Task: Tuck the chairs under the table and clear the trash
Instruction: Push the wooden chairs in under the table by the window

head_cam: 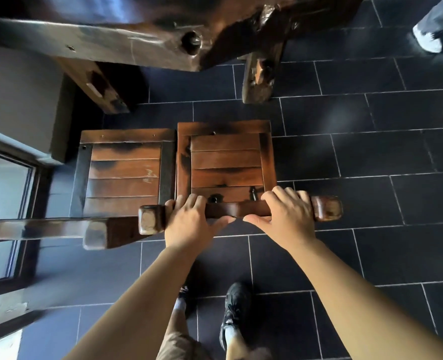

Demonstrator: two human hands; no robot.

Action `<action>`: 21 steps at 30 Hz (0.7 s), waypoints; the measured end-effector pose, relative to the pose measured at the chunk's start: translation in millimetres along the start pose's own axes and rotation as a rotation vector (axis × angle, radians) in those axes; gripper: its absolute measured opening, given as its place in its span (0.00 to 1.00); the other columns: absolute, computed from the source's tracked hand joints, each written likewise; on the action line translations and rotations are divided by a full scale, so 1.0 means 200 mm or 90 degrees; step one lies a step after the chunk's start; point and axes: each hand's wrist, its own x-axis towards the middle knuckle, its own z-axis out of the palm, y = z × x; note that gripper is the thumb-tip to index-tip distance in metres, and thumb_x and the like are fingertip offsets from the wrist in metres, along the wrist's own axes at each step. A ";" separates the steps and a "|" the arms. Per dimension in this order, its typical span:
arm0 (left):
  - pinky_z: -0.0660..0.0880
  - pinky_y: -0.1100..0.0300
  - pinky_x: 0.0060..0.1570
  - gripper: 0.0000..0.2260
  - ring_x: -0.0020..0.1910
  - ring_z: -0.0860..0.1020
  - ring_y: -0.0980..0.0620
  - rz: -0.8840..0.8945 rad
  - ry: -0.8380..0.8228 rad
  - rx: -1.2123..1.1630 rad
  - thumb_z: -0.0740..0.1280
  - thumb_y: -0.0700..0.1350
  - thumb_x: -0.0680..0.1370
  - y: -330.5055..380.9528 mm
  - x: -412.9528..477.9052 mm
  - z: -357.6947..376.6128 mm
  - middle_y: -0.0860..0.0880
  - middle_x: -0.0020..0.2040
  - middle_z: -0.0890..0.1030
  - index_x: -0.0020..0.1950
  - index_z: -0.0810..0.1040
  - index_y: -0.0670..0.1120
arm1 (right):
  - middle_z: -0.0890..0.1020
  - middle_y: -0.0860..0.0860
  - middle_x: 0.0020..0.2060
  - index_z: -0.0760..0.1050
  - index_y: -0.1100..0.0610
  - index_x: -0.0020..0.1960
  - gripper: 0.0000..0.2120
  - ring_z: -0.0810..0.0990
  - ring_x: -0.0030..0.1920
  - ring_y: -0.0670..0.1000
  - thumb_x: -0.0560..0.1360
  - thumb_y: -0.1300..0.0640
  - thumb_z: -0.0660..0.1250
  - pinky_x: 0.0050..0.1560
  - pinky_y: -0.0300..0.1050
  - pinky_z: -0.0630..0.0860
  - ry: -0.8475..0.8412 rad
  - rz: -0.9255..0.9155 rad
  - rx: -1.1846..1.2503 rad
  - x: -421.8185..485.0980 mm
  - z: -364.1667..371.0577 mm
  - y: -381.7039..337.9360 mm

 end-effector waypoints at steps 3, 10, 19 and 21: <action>0.65 0.45 0.54 0.35 0.50 0.75 0.44 0.014 0.026 0.005 0.52 0.78 0.69 0.01 0.00 -0.01 0.50 0.45 0.80 0.44 0.77 0.47 | 0.78 0.51 0.40 0.77 0.55 0.44 0.34 0.75 0.43 0.58 0.73 0.23 0.55 0.46 0.54 0.67 0.016 -0.002 0.000 0.00 0.00 0.00; 0.66 0.46 0.53 0.32 0.49 0.76 0.43 0.021 0.061 0.012 0.58 0.75 0.68 0.00 0.00 0.01 0.50 0.44 0.81 0.43 0.77 0.47 | 0.78 0.51 0.40 0.76 0.54 0.44 0.34 0.76 0.44 0.58 0.72 0.23 0.56 0.48 0.55 0.68 0.017 -0.004 0.004 0.00 0.00 0.00; 0.65 0.48 0.50 0.27 0.46 0.75 0.43 0.045 0.110 -0.010 0.61 0.74 0.68 -0.02 0.05 0.03 0.50 0.44 0.80 0.46 0.74 0.50 | 0.78 0.51 0.40 0.76 0.55 0.44 0.35 0.76 0.43 0.58 0.72 0.22 0.55 0.47 0.55 0.68 0.022 -0.008 0.007 0.04 0.01 0.02; 0.64 0.48 0.50 0.28 0.46 0.75 0.43 0.042 0.099 0.003 0.61 0.75 0.67 -0.02 0.08 0.03 0.50 0.43 0.80 0.45 0.76 0.49 | 0.78 0.51 0.40 0.76 0.55 0.43 0.34 0.76 0.43 0.58 0.72 0.23 0.56 0.47 0.55 0.68 0.027 -0.011 0.008 0.08 0.01 0.03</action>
